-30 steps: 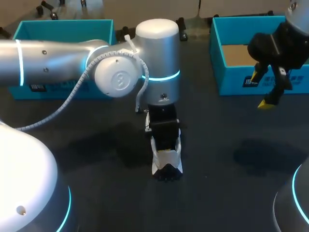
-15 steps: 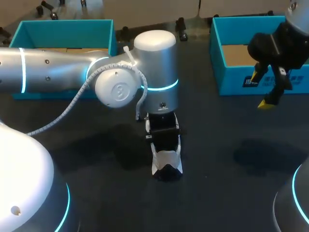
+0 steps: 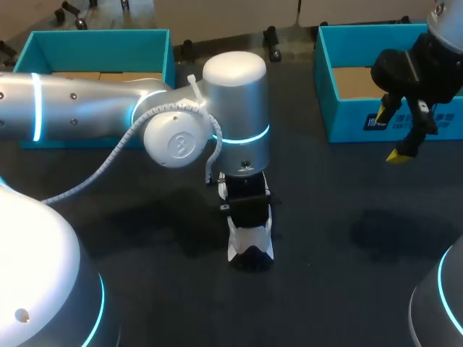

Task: Take the shoe out of the shoebox, open the shoe tongue, remove and reinsert the insole, then place the shoe into the shoebox

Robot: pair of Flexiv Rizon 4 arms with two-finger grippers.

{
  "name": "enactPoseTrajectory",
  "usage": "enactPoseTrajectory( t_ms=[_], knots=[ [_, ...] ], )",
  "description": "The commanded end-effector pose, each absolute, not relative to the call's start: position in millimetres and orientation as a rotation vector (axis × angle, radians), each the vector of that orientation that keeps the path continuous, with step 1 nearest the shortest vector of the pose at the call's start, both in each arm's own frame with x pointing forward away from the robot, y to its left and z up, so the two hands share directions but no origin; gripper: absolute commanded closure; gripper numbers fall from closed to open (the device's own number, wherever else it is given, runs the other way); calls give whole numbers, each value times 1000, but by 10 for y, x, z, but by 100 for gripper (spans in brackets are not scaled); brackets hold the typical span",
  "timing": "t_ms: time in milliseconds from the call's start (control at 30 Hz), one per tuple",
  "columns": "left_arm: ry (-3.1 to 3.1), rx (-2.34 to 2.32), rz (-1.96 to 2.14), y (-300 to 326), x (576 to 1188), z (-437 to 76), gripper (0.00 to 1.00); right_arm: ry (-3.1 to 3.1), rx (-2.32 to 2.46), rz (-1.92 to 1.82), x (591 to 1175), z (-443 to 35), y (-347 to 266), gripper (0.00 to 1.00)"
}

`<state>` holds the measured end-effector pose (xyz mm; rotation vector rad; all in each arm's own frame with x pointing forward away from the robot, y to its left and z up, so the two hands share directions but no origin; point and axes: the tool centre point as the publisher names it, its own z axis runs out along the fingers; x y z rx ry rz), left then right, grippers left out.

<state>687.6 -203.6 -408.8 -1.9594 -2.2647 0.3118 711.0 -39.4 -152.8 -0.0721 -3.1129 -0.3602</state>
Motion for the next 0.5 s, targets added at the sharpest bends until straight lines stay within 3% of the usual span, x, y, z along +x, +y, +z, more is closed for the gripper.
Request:
enactPoseTrajectory(
  t_ms=[33, 500],
  knots=[
    [-2295, -1973, 289, -2057, 6954, -4234, 100, -3111, -74, -354, 7129, -1534, -381, 0],
    [-2346, -2026, 199, -2060, 7171, -4283, 100, -3111, -74, -354, 7129, -1534, -381, 0]
  ],
)
